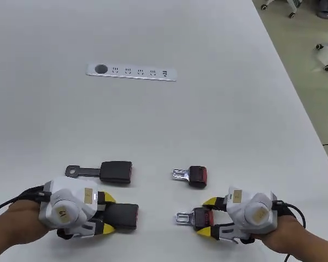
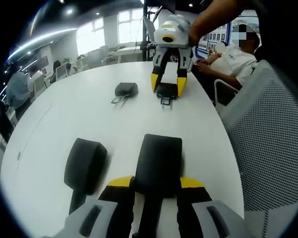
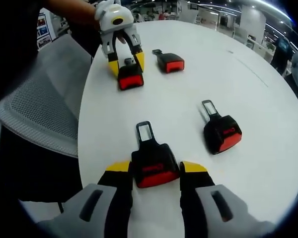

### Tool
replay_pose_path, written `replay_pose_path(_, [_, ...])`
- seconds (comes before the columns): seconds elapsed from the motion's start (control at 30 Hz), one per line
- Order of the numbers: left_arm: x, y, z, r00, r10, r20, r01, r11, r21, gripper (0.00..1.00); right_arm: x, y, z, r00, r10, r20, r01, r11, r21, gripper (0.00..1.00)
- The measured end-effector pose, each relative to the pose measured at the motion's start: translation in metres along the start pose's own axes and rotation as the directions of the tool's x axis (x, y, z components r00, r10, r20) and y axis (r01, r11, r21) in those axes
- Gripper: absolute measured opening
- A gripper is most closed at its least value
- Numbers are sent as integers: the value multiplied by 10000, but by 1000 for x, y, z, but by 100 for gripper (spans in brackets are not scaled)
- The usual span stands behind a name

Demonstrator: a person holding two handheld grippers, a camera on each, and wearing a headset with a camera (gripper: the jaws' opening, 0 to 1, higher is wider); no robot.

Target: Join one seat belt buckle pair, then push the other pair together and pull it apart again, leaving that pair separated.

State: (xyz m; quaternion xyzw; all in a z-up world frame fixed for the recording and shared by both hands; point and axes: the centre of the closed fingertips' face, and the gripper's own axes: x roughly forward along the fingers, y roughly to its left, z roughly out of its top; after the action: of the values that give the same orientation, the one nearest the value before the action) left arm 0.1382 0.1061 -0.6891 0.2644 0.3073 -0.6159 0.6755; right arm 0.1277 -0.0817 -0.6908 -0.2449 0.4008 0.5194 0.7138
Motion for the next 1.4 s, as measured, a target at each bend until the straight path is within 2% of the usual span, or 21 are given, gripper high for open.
replay_pose_path(0.33, [0, 1, 0, 9997, 226, 59, -222, 9984, -525, 34, 2, -2, 0, 9999, -133, -34, 133, 9998, 147, 35])
replay_pose_path(0.57, [1, 1, 0, 9997, 239, -22, -240, 9979, -609, 34, 13, 0, 18, 9996, -13, 270, 13, 10000, -5, 35])
replay_pose_path(0.6, [1, 1, 0, 9997, 257, -23, -258, 9975, -657, 34, 18, 4, 24, 9991, 127, 413, -123, 9999, -112, 35])
replay_pose_path(0.63, [1, 1, 0, 9996, 266, -19, -267, 9973, -686, 34, 19, 3, 24, 9994, 20, 343, -17, 10000, -85, 35])
replay_pose_path(0.83, [1, 1, 2, 9994, 357, -18, -358, 9958, -848, 34, 25, 5, 34, 9985, 98, 543, -93, 9999, -99, 35])
replay_pose_path(1.03, [1, 1, 2, 9992, 396, -75, -402, 9947, -946, 34, 33, 7, 44, 9957, 263, 891, -262, 9997, -30, 35])
replay_pose_path(1.17, [1, 0, 3, 9991, 393, -156, -405, 9954, -863, 34, 37, 4, 51, 9941, 288, 1050, -282, 9996, -67, 35])
replay_pose_path(1.4, [2, 0, 1, 9989, 415, -202, -431, 9953, -871, 34, 41, 9, 65, 9925, 490, 1123, -457, 9985, -314, 35])
